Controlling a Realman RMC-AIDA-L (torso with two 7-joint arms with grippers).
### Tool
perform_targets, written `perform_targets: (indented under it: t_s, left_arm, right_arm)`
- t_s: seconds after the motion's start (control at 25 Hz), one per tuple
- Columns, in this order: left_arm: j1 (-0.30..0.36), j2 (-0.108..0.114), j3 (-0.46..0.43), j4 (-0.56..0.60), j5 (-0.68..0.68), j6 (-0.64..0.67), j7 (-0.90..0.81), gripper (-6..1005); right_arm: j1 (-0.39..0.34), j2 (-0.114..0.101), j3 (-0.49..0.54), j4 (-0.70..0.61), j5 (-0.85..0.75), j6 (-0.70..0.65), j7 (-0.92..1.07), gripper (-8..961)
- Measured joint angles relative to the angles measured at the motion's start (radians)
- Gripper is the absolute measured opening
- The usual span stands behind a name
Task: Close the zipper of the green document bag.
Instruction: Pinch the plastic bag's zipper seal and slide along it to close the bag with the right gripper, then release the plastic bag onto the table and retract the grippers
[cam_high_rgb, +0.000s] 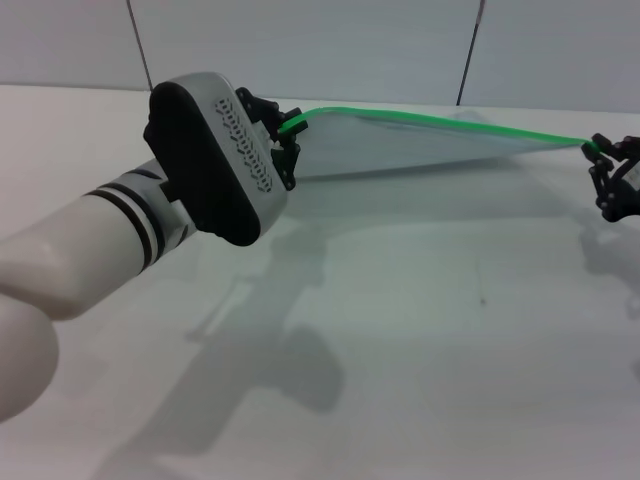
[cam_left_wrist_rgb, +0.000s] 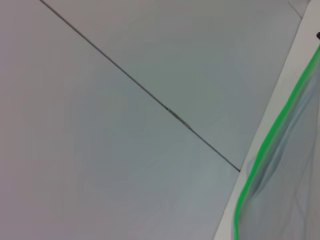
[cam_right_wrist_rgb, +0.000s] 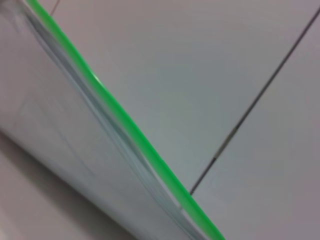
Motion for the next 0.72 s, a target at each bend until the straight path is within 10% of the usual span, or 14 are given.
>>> perform_targets:
  t_s: [0.6,0.72]
  left_arm:
    - [-0.018,-0.005,-0.010,-0.043,-0.018,-0.077,-0.023,46]
    - [-0.020,-0.005,-0.005,-0.067,-0.050,-0.160,-0.049,55]
  right_arm:
    - [-0.022,0.060,0.023,-0.012,0.304,0.005,-0.123,91]
    - [-0.056,0.065,0.068,-0.059,0.335,-0.044,-0.085,277]
